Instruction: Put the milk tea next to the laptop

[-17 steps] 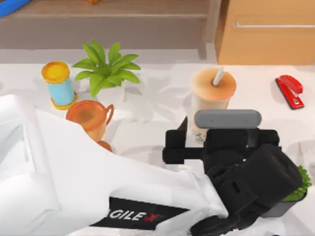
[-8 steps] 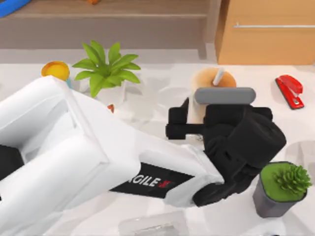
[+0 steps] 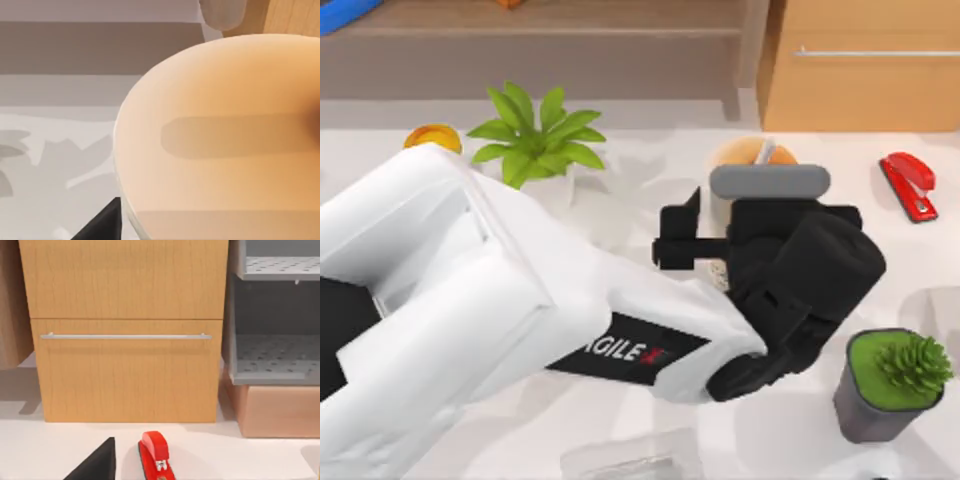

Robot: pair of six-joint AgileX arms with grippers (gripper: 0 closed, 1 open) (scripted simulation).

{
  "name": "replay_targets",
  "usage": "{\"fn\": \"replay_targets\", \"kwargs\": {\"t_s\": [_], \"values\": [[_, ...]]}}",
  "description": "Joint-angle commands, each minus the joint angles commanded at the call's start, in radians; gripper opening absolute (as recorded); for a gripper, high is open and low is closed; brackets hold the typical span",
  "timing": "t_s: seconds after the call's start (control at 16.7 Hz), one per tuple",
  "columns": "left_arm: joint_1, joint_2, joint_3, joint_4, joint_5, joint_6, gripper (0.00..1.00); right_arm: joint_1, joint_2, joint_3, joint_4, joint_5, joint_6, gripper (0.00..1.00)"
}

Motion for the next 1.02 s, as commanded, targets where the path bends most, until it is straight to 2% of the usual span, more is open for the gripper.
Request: {"fn": "replay_targets", "kwargs": {"t_s": [0.66,1.02], "values": [[0.000,0.000,0.000,0.000,0.000,0.000,0.02,0.000,0.000,0.000,0.000,0.000,0.000,1.00],[0.000,0.000,0.000,0.000,0.000,0.000,0.00,0.000,0.000,0.000,0.000,0.000,0.000,1.00]]}}
